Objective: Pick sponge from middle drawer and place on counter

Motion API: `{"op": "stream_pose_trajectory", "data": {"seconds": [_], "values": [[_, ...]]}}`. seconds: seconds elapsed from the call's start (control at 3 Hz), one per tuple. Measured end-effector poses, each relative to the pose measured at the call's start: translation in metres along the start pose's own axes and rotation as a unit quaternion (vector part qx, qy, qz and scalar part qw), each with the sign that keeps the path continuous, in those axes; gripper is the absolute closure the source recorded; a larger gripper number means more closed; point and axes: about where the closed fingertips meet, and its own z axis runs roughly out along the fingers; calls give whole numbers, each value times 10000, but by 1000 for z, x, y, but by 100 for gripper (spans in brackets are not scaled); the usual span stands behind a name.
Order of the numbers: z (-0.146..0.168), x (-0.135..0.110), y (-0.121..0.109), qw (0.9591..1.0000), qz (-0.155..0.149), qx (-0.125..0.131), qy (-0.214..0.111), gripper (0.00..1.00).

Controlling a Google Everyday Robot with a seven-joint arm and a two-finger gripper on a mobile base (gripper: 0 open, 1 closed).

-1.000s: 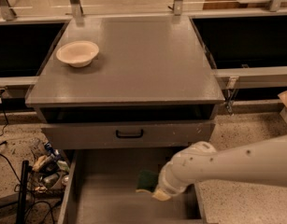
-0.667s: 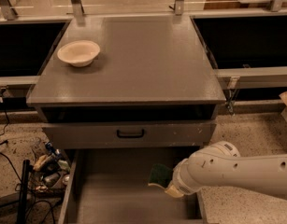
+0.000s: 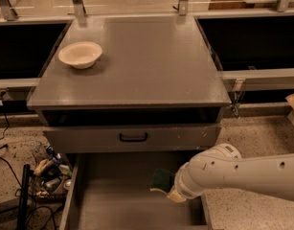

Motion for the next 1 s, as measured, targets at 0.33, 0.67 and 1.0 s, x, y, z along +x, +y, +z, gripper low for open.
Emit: {"op": "stream_pose_trajectory", "data": {"seconds": [0.33, 0.67, 1.0], "values": [[-21, -11, -18, 9997, 46, 234, 78, 100], [-53, -20, -33, 9985, 39, 534, 94, 100], [-98, -29, -42, 9957, -64, 903, 177, 100]]}}
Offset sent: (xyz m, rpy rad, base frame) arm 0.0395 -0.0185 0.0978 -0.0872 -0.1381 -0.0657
